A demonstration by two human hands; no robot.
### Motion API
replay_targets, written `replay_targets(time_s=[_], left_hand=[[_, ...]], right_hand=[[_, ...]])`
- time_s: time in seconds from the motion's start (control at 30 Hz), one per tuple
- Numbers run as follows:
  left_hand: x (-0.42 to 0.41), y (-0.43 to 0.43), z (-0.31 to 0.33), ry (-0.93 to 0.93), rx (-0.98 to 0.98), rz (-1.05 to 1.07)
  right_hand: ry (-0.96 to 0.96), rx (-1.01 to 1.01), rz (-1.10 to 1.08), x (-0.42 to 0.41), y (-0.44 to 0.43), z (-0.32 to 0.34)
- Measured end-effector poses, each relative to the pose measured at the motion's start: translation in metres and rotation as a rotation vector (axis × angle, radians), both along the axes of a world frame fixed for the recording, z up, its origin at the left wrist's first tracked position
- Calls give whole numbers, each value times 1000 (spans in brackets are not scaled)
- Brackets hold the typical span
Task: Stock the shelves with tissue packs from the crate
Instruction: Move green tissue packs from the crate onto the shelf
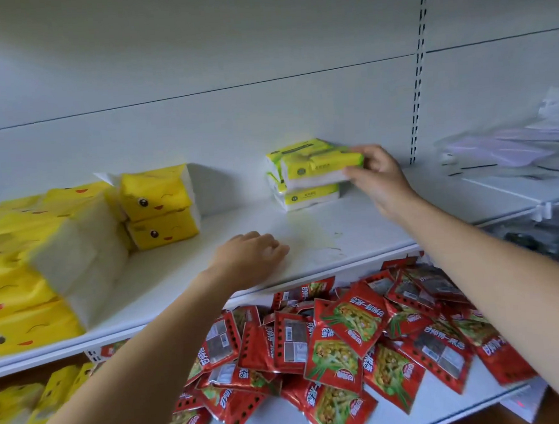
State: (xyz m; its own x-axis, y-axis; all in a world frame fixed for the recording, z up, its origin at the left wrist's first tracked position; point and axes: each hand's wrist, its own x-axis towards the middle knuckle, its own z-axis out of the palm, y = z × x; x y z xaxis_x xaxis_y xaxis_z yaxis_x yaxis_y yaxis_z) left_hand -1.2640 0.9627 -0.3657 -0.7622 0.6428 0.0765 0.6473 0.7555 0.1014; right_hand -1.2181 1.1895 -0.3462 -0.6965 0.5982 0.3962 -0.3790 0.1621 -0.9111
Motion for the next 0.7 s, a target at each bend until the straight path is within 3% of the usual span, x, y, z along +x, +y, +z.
replay_targets(time_s=[0.2,0.5,0.63,0.7], left_hand=[[-5,3,8,15,-41,-12],[-1,-1,4,52,-37,-43],[2,-1,3,67,-34,-45],[2,0,3,68,-36,-41]], right_hand=[[61,50,23,-57,7,48],[-216,495,-283,-87,20,36],[-229,798,-255,-85,12,36],[-256,849,-247,-90,7,35]])
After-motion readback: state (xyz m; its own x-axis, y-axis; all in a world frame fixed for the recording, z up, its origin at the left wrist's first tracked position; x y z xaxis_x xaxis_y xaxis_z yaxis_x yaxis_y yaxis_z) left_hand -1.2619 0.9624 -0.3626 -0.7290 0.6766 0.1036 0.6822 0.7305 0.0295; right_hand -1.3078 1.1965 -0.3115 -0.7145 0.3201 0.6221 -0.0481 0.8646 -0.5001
